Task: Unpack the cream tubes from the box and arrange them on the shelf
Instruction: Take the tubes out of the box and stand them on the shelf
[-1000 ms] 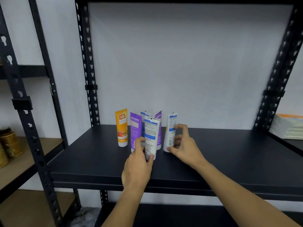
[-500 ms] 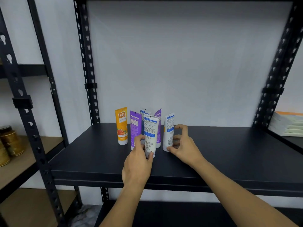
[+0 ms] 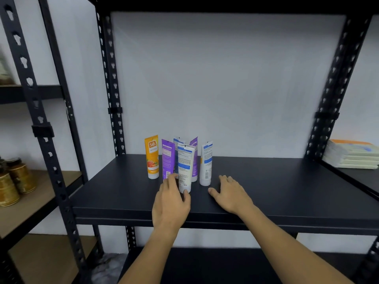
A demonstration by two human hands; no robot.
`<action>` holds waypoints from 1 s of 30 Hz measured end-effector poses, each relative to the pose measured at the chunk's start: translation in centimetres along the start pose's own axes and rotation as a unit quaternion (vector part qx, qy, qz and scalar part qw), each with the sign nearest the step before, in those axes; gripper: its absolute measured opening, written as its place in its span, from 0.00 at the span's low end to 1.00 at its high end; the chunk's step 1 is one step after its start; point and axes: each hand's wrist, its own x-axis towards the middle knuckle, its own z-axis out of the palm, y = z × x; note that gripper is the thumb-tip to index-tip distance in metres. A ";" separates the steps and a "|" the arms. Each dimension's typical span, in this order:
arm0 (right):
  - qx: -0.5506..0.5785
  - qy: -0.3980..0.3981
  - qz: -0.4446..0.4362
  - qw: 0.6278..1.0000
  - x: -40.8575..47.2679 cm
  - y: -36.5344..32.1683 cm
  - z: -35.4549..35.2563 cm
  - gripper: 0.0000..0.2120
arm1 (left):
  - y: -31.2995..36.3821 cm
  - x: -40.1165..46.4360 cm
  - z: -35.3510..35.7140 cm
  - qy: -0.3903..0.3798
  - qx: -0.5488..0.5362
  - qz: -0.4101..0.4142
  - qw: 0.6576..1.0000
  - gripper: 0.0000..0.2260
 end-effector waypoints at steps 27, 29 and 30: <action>0.020 0.069 -0.082 0.994 -20.1 -0.4 9.9 0.34 | -6.5 -17.2 -1.2 -0.183 0.165 0.128 0.961 0.31; 0.010 0.003 -0.065 0.998 -21.7 0.3 12.5 0.33 | -8.0 -20.2 -0.3 -0.226 0.160 0.095 0.956 0.30; 0.010 -0.029 -0.053 0.998 -22.4 0.6 13.7 0.33 | -8.6 -21.6 0.1 -0.251 0.156 0.079 0.952 0.30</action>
